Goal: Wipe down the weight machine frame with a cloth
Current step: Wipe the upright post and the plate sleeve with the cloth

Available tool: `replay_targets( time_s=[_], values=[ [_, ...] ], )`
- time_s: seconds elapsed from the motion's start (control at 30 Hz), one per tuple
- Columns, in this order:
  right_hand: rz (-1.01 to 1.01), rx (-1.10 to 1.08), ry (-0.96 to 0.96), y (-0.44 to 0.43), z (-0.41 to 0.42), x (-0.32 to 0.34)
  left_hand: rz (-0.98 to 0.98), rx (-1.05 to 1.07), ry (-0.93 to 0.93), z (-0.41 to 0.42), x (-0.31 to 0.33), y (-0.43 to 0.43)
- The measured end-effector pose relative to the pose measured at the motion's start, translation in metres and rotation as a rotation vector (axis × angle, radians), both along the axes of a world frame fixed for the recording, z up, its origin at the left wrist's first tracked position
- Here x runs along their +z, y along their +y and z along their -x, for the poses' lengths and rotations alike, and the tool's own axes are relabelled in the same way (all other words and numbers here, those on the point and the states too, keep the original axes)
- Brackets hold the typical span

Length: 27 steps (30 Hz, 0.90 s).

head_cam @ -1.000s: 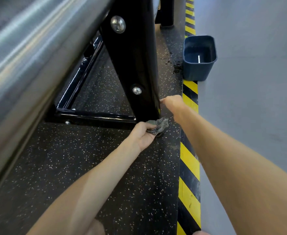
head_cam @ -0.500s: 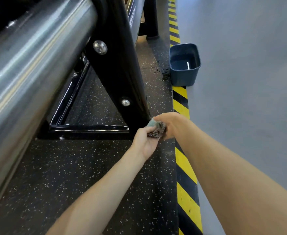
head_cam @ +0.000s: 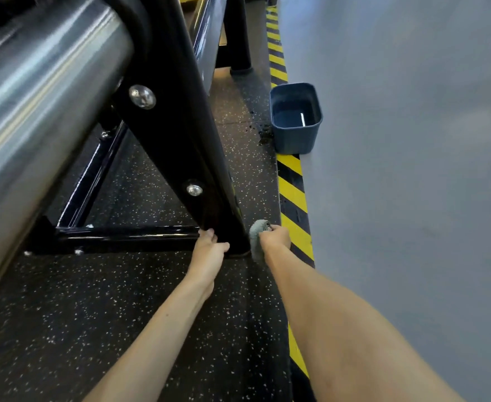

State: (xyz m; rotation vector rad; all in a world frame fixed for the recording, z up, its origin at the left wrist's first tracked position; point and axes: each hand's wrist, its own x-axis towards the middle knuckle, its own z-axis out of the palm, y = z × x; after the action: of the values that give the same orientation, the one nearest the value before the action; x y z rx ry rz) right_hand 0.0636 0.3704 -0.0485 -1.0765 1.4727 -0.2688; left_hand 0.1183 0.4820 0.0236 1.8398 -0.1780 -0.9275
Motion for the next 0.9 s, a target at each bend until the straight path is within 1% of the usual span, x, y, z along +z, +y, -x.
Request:
replay_targets(
  time_s=[0.1, 0.2, 0.27, 0.37, 0.47, 0.53, 0.63, 0.7, 0.83, 0.9],
  values=[
    [0.016, 0.029, -0.072, 0.005, -0.024, -0.011, 0.077, 0.061, 0.006, -0.002, -0.009, 0.002],
    [-0.077, 0.013, -0.037, 0.012, -0.018, -0.026, 0.074, 0.064, 0.015, -0.003, -0.017, 0.007],
    [-0.094, 0.014, 0.006, 0.014, -0.011, -0.026, 0.078, 0.051, 0.027, 0.001, -0.020, 0.009],
    [0.017, 0.024, 0.013, 0.006, -0.019, -0.011, 0.101, 0.039, 0.053, 0.002, -0.014, 0.005],
    [0.133, 0.178, 0.033, -0.004, -0.024, 0.019, 0.108, 0.032, 0.064, 0.001, -0.010, 0.005],
    [0.181, 0.182, -0.014, -0.013, -0.020, 0.034, 0.108, 0.025, 0.076, 0.002, -0.009, 0.008],
    [0.137, 0.101, -0.174, -0.020, -0.021, 0.044, 0.086, 0.016, 0.073, -0.002, -0.007, 0.013],
    [0.110, 0.090, -0.224, -0.016, -0.021, 0.041, 0.077, 0.018, 0.073, 0.000, -0.007, 0.014],
    [0.000, 0.071, -0.184, 0.002, -0.022, 0.020, 0.079, 0.016, 0.053, 0.005, -0.003, 0.013],
    [-0.103, -0.030, -0.217, 0.010, -0.027, 0.014, 0.082, 0.009, 0.044, 0.001, -0.003, 0.015]
  ],
)
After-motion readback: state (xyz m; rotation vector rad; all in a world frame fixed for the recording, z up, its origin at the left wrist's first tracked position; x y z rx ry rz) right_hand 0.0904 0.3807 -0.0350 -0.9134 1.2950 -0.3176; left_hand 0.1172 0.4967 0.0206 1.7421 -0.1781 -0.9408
